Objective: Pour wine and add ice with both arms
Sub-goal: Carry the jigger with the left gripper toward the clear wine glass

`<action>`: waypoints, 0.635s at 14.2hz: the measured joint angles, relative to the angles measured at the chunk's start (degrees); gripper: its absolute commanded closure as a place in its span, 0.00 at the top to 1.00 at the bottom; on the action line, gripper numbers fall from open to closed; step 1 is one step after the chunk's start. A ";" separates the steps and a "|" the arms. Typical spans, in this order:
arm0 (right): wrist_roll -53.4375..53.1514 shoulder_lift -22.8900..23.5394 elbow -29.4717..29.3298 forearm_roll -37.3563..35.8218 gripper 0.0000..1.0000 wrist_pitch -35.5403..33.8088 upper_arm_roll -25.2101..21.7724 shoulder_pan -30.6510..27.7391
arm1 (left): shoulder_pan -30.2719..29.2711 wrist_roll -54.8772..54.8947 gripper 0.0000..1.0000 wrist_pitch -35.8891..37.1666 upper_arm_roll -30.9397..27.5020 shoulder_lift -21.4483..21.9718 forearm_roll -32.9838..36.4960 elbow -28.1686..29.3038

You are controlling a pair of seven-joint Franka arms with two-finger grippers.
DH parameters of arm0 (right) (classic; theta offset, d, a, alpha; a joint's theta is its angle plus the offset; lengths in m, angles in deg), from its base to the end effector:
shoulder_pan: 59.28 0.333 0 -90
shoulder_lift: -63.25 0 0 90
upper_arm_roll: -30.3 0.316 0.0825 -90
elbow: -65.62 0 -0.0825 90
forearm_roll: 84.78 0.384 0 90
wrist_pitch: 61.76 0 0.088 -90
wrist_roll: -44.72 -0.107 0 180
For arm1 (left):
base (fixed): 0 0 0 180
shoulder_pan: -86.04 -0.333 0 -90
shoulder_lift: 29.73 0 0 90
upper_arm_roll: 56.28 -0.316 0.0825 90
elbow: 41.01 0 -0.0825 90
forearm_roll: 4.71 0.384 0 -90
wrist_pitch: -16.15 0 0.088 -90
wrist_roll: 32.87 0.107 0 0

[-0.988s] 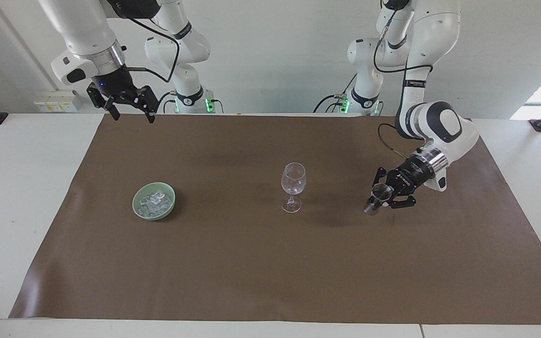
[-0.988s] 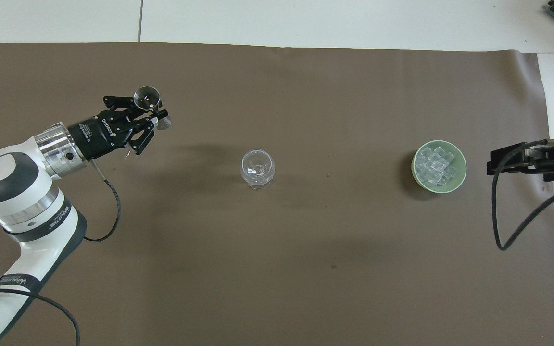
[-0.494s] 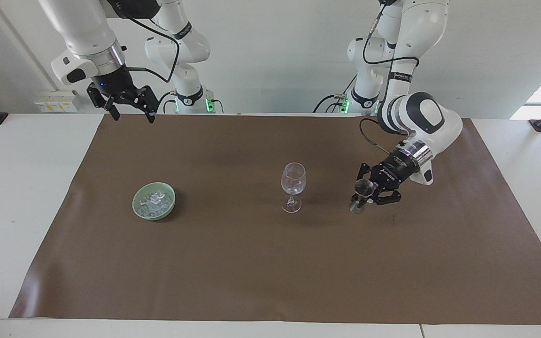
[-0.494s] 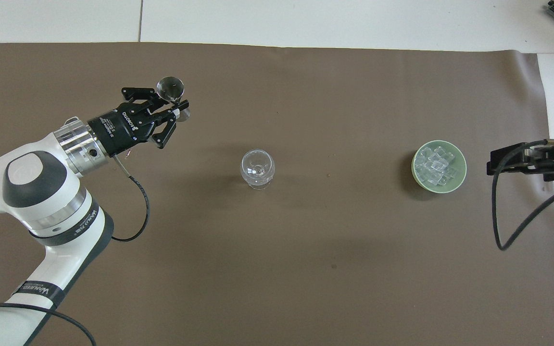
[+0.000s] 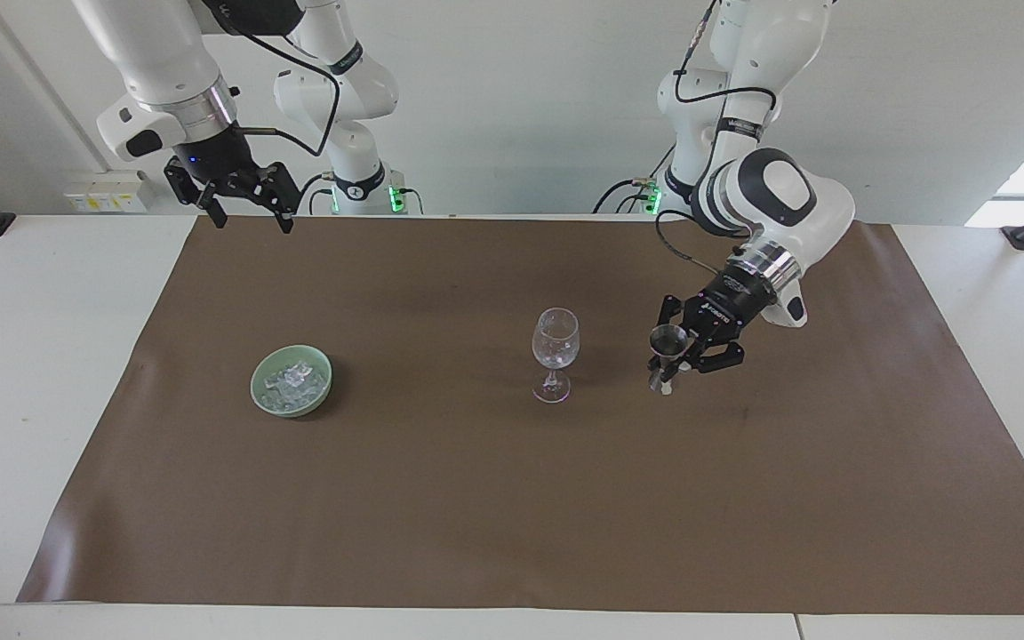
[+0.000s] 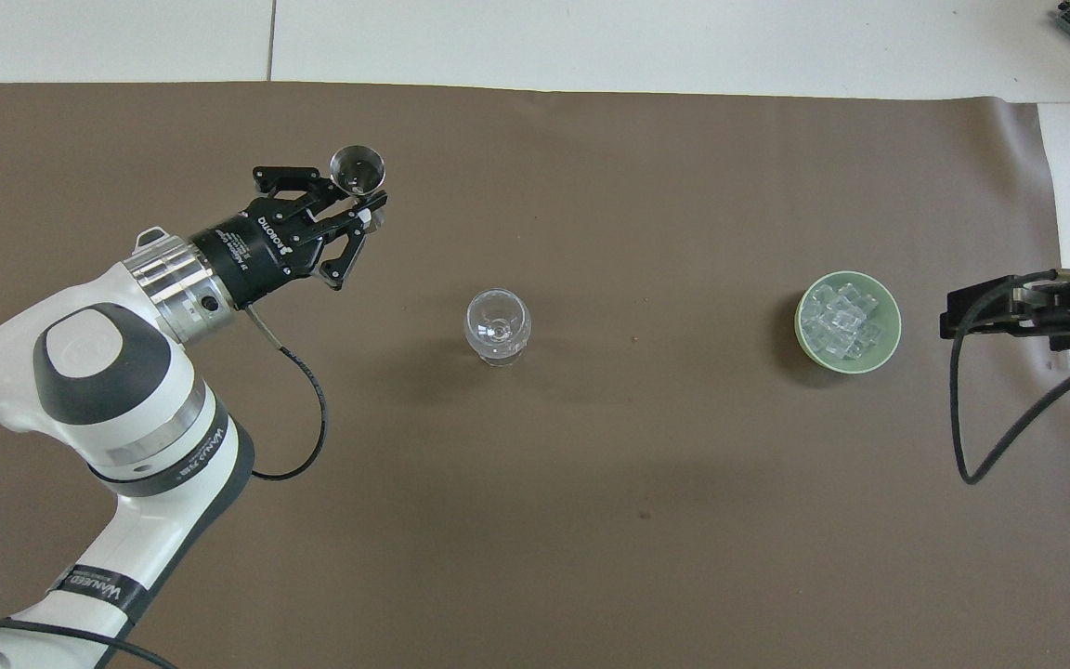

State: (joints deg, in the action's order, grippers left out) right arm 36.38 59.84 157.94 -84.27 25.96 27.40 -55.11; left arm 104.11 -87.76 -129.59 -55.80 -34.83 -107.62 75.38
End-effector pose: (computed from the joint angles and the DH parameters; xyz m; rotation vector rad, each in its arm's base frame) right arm 0.5316 0.0119 0.6343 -3.1254 0.1925 0.0341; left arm 0.5699 -0.1783 0.4357 0.9788 1.6757 -0.5579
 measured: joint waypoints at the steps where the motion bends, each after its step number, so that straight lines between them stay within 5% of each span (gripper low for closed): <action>1: 0.00 0.00 0.00 0.00 1.00 0.00 0.00 0.00 | 0.90 0.00 0.00 -1.25 0.11 0.20 0.00 -0.06; 9: 0.00 0.00 0.00 0.00 1.00 0.00 0.00 0.00 | 4.00 5.20 0.00 -4.19 0.14 1.53 0.01 0.25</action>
State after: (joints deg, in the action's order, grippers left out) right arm 36.38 59.84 157.94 -84.27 25.96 27.40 -55.11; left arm 108.11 -82.56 -133.78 -55.66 -33.29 -107.60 75.63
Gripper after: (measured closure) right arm 0.000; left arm 0.793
